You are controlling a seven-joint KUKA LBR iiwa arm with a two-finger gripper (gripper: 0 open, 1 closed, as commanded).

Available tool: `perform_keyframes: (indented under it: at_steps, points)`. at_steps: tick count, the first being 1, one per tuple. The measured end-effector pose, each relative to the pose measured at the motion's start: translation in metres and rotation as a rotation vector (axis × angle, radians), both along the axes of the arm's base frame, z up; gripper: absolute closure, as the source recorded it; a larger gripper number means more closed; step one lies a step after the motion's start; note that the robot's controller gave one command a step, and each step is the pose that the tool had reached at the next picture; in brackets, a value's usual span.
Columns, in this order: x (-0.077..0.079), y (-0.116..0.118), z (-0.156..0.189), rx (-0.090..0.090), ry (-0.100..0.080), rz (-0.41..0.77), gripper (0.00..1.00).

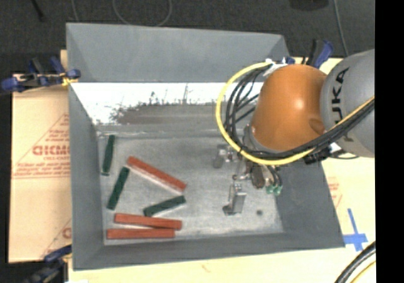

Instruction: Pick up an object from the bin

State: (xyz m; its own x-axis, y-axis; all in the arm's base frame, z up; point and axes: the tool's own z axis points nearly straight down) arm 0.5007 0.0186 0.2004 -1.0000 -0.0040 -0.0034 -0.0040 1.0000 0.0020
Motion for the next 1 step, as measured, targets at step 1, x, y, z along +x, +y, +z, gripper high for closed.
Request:
perform_keyframes:
  at_steps: [1]
  points:
    - [0.0494, 0.0652, -0.1306, -0.002, 0.005, 0.071, 0.00]
